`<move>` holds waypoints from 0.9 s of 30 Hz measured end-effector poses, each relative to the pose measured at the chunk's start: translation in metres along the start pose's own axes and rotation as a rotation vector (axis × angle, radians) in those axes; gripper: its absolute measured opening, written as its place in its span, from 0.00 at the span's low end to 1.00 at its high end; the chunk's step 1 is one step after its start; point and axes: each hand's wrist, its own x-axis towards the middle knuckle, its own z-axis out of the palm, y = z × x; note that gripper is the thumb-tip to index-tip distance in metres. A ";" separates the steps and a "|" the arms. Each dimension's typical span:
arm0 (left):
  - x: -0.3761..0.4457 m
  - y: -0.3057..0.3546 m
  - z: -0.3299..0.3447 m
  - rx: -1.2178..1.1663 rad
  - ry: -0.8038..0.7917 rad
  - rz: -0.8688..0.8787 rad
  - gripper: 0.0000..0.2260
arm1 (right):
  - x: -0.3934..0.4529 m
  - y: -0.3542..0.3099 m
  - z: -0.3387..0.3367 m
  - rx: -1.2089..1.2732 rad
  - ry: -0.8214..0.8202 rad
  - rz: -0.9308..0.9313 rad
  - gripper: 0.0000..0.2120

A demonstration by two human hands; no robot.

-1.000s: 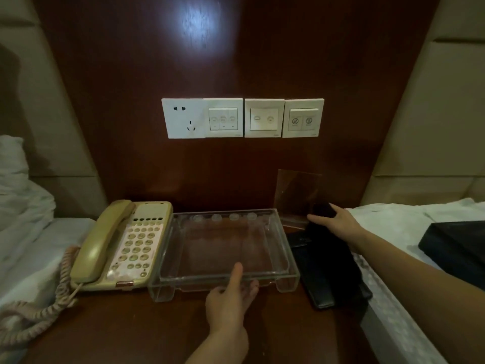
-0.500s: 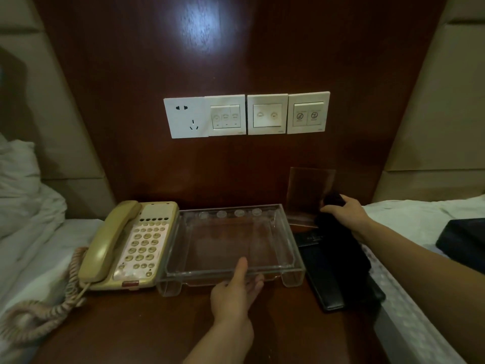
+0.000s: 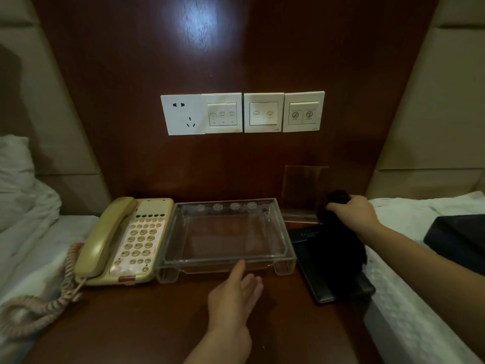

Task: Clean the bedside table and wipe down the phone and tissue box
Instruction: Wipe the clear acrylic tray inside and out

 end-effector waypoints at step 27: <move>-0.065 -0.021 -0.050 0.549 -0.435 0.269 0.09 | -0.237 -0.038 0.015 0.368 -0.471 -0.128 0.17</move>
